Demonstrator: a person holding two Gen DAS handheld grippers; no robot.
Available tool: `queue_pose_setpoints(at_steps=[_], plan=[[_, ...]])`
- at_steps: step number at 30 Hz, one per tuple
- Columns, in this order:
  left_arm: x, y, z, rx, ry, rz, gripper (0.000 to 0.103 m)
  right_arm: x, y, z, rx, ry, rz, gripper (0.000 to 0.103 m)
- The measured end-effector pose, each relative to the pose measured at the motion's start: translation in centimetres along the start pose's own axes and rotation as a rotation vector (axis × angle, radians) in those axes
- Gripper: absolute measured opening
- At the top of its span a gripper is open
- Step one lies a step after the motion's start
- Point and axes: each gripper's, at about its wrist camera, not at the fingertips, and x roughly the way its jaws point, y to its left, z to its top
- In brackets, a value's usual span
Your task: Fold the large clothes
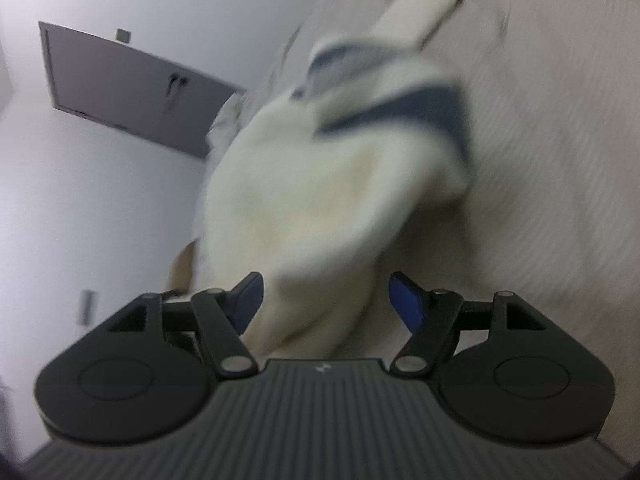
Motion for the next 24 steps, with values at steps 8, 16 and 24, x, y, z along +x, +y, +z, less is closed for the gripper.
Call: queue_pose_setpoints(at_steps=[8,16,24], plan=[[-0.7,0.6,-0.1,-0.061,0.013,-0.037,0.035,1.1,0.7,-0.1,0.056,-0.062,0.123,0.044],[-3.0,1.5,-0.6,-0.220,0.008,-0.189,0.070,-1.2,3.8,1.6,-0.031,-0.128,0.315,0.021],[-1.8,2.4,-2.6,-0.419,0.058,-0.276,0.077,-3.5,5.7,4.9,-0.083,-0.283,0.379,0.017]])
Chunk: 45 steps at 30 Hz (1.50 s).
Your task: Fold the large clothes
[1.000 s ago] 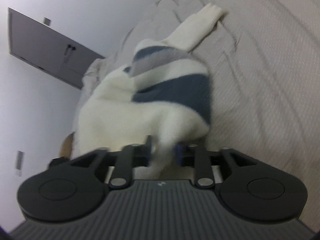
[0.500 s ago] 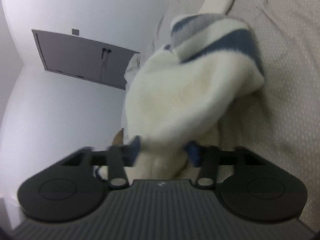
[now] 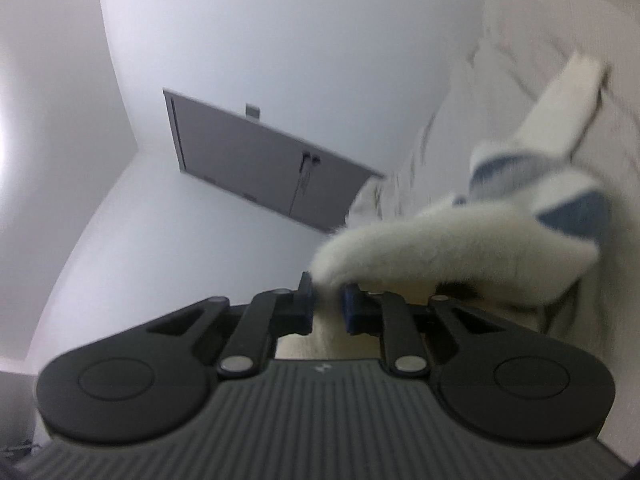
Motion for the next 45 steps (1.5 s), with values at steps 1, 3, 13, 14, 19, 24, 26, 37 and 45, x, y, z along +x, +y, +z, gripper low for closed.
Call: queue_pose_setpoints(at_steps=[1,3,13,14,19,24,26,37,45], plan=[[0.7,0.6,-0.1,-0.041,0.015,-0.006,0.077,-0.3,0.1,0.5,-0.006,-0.016,0.001,0.017],[2.3,2.1,-0.4,-0.160,0.038,-0.043,0.077,-0.8,0.5,1.3,-0.024,-0.035,-0.004,0.017],[7.9,5.2,-5.9,-0.729,0.027,-0.247,0.088,-1.1,0.1,1.5,-0.060,-0.019,-0.041,0.017],[8.1,5.1,-6.4,-0.764,0.003,-0.271,0.089,-1.4,-0.1,1.5,-0.052,-0.013,-0.038,0.017],[10.7,3.8,-8.2,-0.905,-0.090,-0.404,0.095,-1.5,-1.3,2.1,-0.020,-0.004,-0.040,0.017],[13.5,3.1,-10.5,-1.028,-0.121,-0.433,0.095,-1.6,-2.3,2.3,-0.013,0.008,-0.040,0.017],[14.7,3.4,-10.8,-1.045,-0.134,-0.448,0.095,-1.6,-2.5,2.3,0.000,0.014,-0.026,0.017],[11.7,7.0,-8.7,-0.995,-0.347,-0.468,0.082,-2.4,-1.7,1.5,-0.040,0.013,0.059,0.017],[8.1,5.6,-4.6,-0.760,-0.303,-0.261,0.032,-2.6,-2.0,1.1,-0.045,-0.012,0.002,0.017]])
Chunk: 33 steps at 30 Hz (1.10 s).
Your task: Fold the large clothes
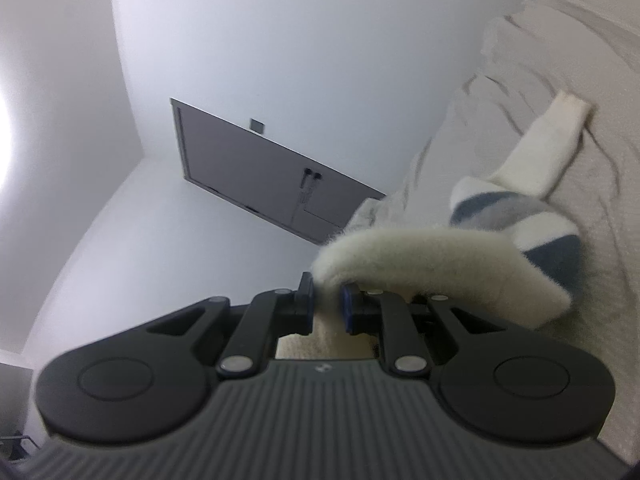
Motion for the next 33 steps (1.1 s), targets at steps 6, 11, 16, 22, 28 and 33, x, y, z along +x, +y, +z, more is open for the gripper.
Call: queue_pose_setpoints(at_steps=[6,11,16,22,28,33], plan=[[-2.3,-4.3,1.7,0.200,-0.049,0.065,0.027,0.6,-0.6,-1.3,0.055,0.096,-0.044,0.032],[-4.1,-7.4,2.9,0.321,-0.070,0.098,0.026,1.1,-1.5,-3.3,0.121,0.179,-0.087,0.059],[-5.1,-8.0,1.5,0.428,-0.087,0.138,0.026,2.7,-3.7,-4.7,0.165,0.204,-0.204,0.057],[-6.2,-9.9,1.6,0.540,-0.094,0.188,0.025,4.4,-3.6,-5.0,0.089,0.156,-0.236,0.015],[-6.3,-15.5,-1.8,0.732,-0.065,0.098,0.022,0.6,4.1,-3.9,-0.140,-0.019,-0.015,0.014],[-6.3,-22.6,-5.5,0.915,-0.059,0.005,0.021,-1.8,10.8,-3.0,-0.273,-0.085,0.039,0.014]])
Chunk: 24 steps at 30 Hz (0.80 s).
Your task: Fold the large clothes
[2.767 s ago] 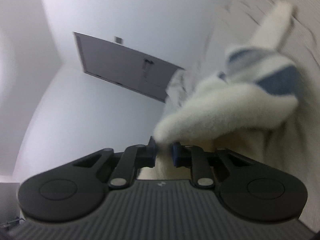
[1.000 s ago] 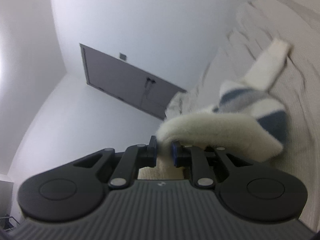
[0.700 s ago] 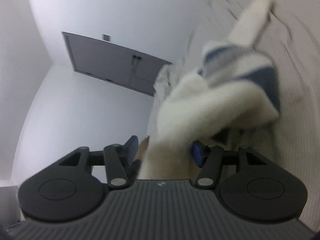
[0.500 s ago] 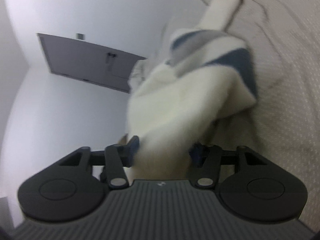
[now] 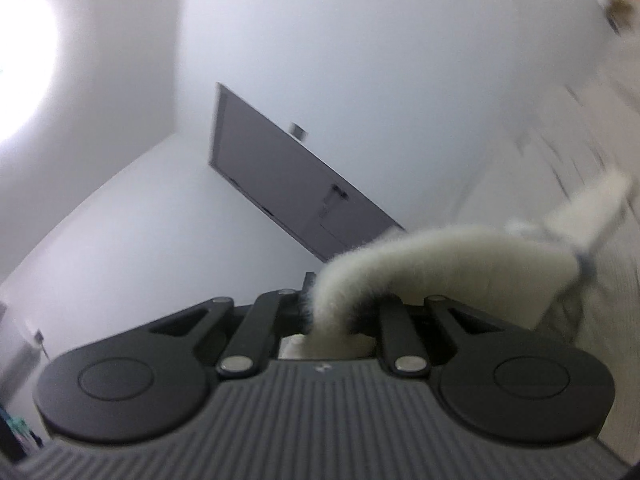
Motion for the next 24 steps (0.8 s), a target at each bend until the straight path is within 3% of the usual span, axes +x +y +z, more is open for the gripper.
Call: queue_pose_setpoints(at_steps=[4,12,18,24], plan=[[-1.4,-5.8,1.3,0.125,-0.032,-0.057,0.021,-0.9,5.8,3.1,-0.112,-0.042,0.053,0.013],[-4.1,-18.2,7.6,0.298,-0.074,-0.147,0.021,-3.2,17.6,8.8,-0.303,-0.127,0.117,0.013],[-6.2,-27.3,10.7,0.413,-0.085,-0.238,0.021,-6.3,24.3,12.7,-0.394,-0.217,0.192,0.013],[-9.3,-35.6,13.1,0.485,-0.044,-0.323,0.022,-9.5,29.1,16.3,-0.439,-0.287,0.238,0.013]])
